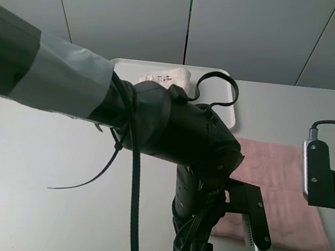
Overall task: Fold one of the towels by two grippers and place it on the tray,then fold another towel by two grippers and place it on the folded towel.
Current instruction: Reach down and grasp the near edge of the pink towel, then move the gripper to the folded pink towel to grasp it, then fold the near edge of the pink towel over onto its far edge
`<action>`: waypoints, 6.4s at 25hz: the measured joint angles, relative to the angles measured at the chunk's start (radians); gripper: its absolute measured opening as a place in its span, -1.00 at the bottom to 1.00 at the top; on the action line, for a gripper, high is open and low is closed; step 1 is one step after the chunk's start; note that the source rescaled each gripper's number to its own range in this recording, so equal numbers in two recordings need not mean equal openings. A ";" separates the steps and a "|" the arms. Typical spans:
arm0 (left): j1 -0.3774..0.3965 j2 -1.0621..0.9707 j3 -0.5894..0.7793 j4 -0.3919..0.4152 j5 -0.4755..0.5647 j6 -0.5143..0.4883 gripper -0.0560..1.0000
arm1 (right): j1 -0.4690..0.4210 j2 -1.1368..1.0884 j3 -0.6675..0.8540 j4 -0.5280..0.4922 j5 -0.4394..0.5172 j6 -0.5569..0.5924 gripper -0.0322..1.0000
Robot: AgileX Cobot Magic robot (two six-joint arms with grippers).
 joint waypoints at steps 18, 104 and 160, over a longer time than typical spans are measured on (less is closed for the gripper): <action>0.000 0.000 0.000 0.005 -0.002 -0.004 1.00 | 0.000 0.185 0.054 -0.002 -0.139 -0.071 1.00; 0.000 0.000 0.000 0.058 -0.018 -0.001 1.00 | -0.100 0.328 0.123 0.027 -0.412 -0.212 -0.91; 0.000 0.012 -0.011 0.210 -0.052 -0.232 -0.87 | -0.100 0.231 0.133 0.201 -0.467 -0.196 -0.92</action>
